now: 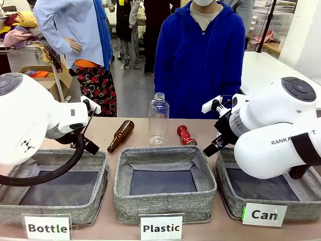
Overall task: Sort the can waste into the basket.
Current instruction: Pick up the can waste from the table and place it in the right Fabric basket.
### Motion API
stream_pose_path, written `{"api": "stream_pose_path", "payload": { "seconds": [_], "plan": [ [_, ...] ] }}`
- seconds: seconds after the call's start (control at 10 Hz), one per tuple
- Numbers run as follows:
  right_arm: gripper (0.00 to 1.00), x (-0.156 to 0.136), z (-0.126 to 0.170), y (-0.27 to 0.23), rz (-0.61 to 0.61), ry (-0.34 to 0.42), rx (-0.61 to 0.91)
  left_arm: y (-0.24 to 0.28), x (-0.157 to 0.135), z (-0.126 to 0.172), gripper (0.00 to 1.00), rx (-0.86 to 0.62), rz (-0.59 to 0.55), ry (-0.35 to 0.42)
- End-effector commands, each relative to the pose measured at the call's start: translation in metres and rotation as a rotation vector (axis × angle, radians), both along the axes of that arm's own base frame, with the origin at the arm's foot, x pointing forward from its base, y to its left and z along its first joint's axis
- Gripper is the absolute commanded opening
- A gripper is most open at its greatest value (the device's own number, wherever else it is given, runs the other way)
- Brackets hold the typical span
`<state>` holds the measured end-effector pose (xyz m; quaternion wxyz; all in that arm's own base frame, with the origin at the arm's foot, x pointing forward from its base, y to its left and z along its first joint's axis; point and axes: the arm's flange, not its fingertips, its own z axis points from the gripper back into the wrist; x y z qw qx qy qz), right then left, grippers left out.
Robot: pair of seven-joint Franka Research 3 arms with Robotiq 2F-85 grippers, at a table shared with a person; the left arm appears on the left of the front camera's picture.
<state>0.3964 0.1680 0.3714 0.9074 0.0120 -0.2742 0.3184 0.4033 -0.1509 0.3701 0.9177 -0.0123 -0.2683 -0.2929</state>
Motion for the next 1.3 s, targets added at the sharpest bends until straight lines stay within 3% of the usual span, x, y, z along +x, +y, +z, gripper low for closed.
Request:
{"api": "stream_pose_path", "payload": {
  "seconds": [0.0, 0.5, 0.8, 0.9, 1.0, 1.1, 1.2],
  "plan": [
    [1.0, 0.0, 0.0, 0.0, 0.0, 0.0, 0.001, 0.0, 0.0, 0.0, 1.0, 0.0, -0.001, 0.0],
    [1.0, 0.0, 0.0, 0.0, 0.0, 0.0, 0.0, 0.0, 0.0, 0.0, 1.0, 0.0, 0.0, 0.0],
    [1.0, -0.009, 0.058, -0.01, -0.108, 0.0, 0.158, -0.021, -0.021, 0.055, 1.0, -0.177, -0.132, -0.044],
    [1.0, -0.015, 0.076, -0.013, -0.133, 0.052, 0.231, -0.023, -0.03, 0.075, 1.0, -0.256, -0.163, -0.032],
    [1.0, -0.025, 0.093, -0.017, -0.127, 0.161, 0.322, -0.024, -0.043, 0.094, 1.0, -0.31, -0.148, 0.023],
    [1.0, -0.036, 0.111, -0.029, -0.068, 0.335, 0.431, -0.018, -0.054, 0.117, 1.0, -0.404, -0.142, 0.134],
    [1.0, -0.045, 0.118, -0.044, -0.015, 0.423, 0.484, -0.004, -0.064, 0.13, 1.0, -0.463, -0.155, 0.233]
  ]
}}
